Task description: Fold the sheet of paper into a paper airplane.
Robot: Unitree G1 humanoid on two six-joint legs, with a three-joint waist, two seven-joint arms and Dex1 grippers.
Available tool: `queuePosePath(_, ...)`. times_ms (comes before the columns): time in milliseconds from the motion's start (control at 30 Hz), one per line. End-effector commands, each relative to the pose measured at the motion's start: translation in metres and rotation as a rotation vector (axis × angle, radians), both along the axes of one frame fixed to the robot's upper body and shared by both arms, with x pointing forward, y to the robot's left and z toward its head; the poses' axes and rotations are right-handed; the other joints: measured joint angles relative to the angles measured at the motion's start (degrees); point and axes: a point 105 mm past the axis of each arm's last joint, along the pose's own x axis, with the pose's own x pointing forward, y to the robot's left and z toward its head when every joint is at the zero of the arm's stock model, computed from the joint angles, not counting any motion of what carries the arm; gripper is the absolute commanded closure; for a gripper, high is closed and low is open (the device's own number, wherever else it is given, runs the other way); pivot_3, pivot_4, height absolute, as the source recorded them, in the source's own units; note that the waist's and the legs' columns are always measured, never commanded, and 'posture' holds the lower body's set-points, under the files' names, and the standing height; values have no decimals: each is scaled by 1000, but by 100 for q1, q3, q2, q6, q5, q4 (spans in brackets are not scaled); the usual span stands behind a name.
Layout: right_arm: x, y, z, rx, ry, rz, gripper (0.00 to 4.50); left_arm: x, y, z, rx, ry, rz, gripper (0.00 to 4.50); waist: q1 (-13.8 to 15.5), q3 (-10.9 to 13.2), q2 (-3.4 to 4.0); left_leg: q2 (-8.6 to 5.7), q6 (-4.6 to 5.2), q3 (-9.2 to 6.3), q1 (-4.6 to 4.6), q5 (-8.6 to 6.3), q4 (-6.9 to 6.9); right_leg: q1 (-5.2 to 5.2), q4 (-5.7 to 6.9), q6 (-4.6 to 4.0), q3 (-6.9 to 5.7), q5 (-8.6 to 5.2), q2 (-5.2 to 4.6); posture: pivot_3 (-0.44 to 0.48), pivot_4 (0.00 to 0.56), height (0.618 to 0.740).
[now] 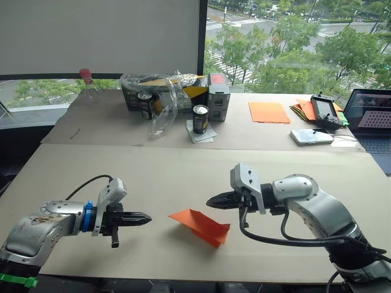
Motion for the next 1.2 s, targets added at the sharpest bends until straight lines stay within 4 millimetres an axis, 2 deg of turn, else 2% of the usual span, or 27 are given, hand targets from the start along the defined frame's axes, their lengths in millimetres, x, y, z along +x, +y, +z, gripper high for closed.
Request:
queuePosePath(33,-13,9,10,19,28,53,4474,-8,-12,14,-26,-32,-72,4500,-4,2,-2,1,0,0,-3,0,4,0,-1,0,0,0,0,0,150,730)
queuePosePath(167,-17,9,-7,-40,93,44,4474,-11,-18,18,-46,-46,-80,4500,-25,3,-3,4,0,1,4,0,8,5,7,0,-1,0,5,0,150,730)
queuePosePath(300,-13,9,-12,-54,102,25,4474,-11,-19,17,-44,-55,-70,4500,-49,4,-3,6,1,1,17,1,14,8,28,-4,-1,3,11,0,150,730)
queuePosePath(433,24,-2,-22,-113,75,-97,4474,2,-13,10,3,-84,15,4500,-83,5,-3,10,2,5,24,2,45,19,36,-5,1,3,15,0,150,730)
queuePosePath(533,40,-8,-14,-117,26,-142,4474,3,-12,9,6,-82,21,4500,-70,5,-3,10,2,6,18,2,61,18,41,-6,2,6,17,0,150,730)
queuePosePath(667,53,-14,9,-91,-33,-189,4474,3,-13,7,4,-76,20,4500,-69,5,-3,9,2,4,10,1,60,14,42,-7,3,7,16,0,150,730)
queuePosePath(733,50,-15,24,-77,-57,-176,4474,3,-14,7,2,-77,21,4500,-62,5,-2,9,2,2,7,1,60,12,41,-7,3,7,15,0,150,730)
queuePosePath(900,46,-13,43,-28,-29,-203,4474,6,-15,7,-2,-81,19,4500,-59,5,-2,7,3,2,6,1,60,12,43,-7,2,9,13,0,150,730)
queuePosePath(967,40,-10,42,-36,-33,-203,4474,8,-16,8,-9,-88,16,4500,-59,5,-2,7,3,2,9,1,60,14,45,-8,2,9,14,0,150,730)
queuePosePath(1033,26,-2,27,-81,-5,-168,4474,12,-18,9,-6,-120,12,4500,-59,5,-2,8,3,1,9,1,60,13,46,-8,2,9,15,0,150,730)
queuePosePath(1067,22,1,22,-96,-3,-158,3899,15,-19,10,-1,-138,11,4500,-59,5,-2,8,3,1,10,1,60,14,46,-8,2,9,15,0,150,730)
queuePosePath(1200,13,9,4,-131,21,-185,2592,22,-23,17,-35,-185,20,4500,-61,5,-2,5,3,2,5,1,64,13,46,-7,2,10,13,0,150,730)
